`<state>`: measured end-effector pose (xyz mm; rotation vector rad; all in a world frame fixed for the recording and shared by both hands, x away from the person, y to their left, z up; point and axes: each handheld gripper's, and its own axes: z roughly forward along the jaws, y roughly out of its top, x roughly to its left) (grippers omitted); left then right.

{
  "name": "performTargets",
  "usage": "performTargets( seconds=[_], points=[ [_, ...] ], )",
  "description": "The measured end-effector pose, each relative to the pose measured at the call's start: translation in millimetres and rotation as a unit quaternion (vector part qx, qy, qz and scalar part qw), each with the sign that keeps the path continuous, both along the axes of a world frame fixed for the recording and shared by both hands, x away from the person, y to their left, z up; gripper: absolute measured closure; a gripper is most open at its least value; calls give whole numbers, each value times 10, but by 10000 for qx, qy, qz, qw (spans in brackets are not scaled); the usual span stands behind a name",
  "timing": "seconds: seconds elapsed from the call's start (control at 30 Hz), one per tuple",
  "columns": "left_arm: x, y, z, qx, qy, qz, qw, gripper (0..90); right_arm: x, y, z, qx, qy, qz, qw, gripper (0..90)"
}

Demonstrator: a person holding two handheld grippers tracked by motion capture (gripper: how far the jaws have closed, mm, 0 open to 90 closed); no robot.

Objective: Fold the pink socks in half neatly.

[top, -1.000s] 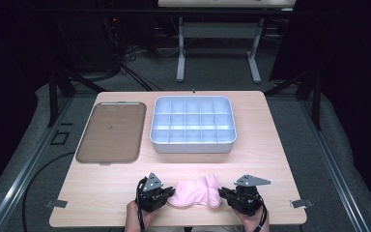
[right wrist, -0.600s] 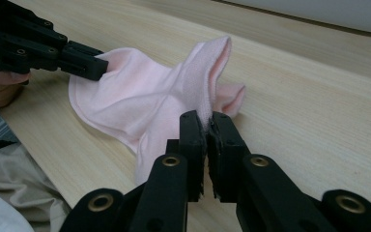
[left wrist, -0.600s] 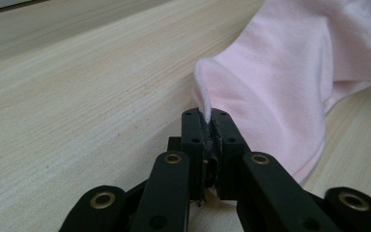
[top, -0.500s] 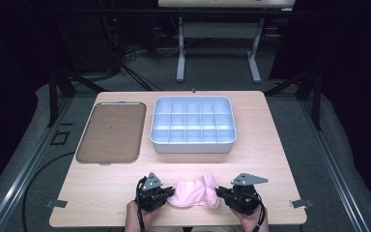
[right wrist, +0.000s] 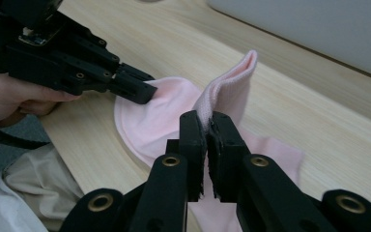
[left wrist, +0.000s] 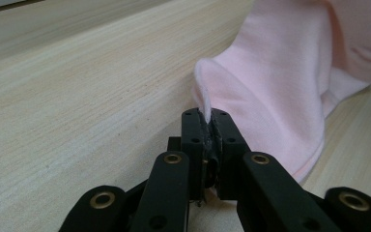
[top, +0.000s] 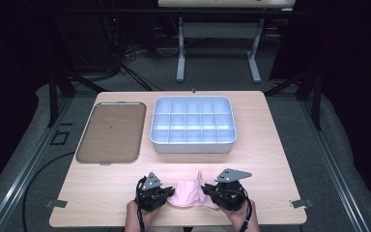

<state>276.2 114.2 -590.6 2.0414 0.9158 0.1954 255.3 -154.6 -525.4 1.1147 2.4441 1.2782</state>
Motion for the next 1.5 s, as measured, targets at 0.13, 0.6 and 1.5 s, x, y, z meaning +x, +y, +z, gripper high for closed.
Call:
performTargets(
  seconds=[0.13,0.6,1.5],
  points=[
    [22,16,-6,-115,142,31,9998,852,13,179,-14,-297,56,119,9995,851],
    [36,22,-7,-148,165,90,9997,851,-22,472,-35,-438,78,512,9977,848],
    [42,37,7,-143,88,162,9997,858,-64,-341,69,-4,516,-446,9977,838]
  ],
)
